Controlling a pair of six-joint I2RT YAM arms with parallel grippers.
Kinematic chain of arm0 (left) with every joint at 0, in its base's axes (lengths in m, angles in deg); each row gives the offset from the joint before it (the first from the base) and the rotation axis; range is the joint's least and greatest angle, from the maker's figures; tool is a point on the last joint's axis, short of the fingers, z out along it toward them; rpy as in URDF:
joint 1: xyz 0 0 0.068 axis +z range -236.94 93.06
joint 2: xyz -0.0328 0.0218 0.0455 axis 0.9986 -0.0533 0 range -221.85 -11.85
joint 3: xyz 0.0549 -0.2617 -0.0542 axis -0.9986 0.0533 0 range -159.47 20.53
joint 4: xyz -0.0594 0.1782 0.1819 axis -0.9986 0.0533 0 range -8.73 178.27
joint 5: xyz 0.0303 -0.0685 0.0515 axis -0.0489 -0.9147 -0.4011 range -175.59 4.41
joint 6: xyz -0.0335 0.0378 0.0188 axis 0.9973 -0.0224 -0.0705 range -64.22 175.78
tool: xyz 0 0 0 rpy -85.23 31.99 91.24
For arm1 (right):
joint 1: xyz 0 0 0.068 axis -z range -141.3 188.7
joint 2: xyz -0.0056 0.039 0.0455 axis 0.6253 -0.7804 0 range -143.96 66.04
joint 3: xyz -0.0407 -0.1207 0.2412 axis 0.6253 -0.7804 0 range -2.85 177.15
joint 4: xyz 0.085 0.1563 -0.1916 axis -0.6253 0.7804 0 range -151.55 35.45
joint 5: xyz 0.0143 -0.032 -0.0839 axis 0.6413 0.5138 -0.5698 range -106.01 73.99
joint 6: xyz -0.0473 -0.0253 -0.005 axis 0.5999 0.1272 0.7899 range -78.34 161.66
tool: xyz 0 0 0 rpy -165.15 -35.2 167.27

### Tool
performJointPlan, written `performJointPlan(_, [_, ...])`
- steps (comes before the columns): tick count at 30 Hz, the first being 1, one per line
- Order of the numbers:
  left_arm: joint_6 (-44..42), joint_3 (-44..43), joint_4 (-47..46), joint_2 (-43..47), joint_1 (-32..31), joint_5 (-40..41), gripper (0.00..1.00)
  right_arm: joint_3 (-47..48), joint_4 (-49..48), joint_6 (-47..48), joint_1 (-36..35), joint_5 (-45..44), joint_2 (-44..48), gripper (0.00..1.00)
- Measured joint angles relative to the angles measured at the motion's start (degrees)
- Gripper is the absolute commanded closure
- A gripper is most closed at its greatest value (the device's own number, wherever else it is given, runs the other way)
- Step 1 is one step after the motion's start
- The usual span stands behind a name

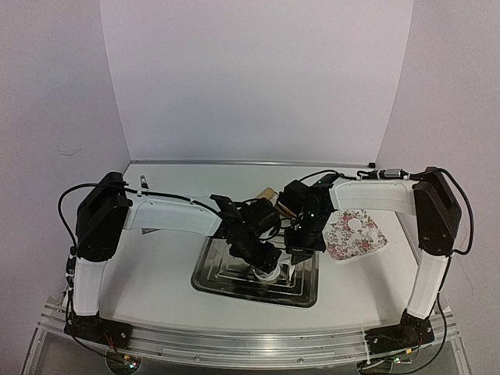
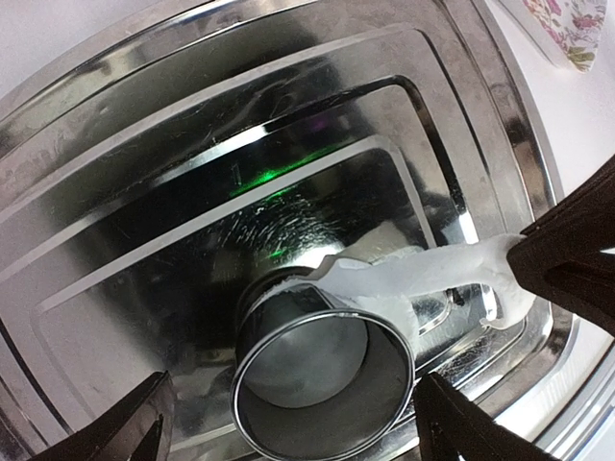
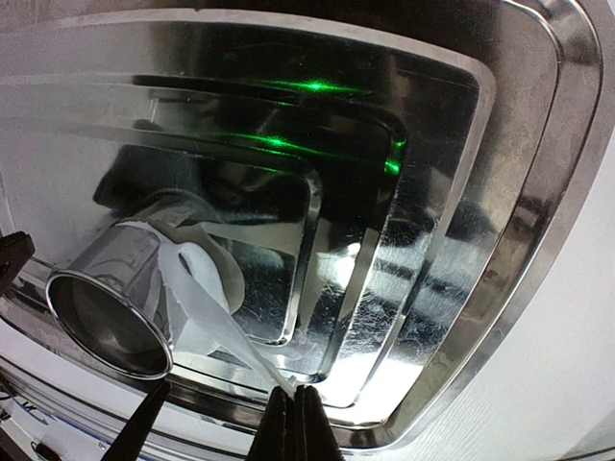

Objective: Roll out the dumpling wrappers from the dough

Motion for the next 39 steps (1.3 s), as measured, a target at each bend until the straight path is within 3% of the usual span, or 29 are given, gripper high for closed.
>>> performJointPlan(5, [0.02,0.0,-0.05,-0.16,-0.19,-0.07,0.14,0.0,0.01,0.02,0.0,0.01,0.0,1.0])
performJointPlan(10, [0.36,-0.59,-0.03,-1.2,-0.43,-0.36,0.35,-0.01,0.04,0.03,0.01,0.04,0.0,1.0])
performJointPlan(18, [1.8,-1.84,1.0,-2.16,-0.63,0.1,0.48,-0.54,0.04,0.02,0.0,0.34,0.21,1.0])
performJointPlan(39, [6.25,-3.8,4.41,-3.08,-1.16,2.97,0.56,-2.51,1.88,-1.64,0.0,2.49,6.92,1.0])
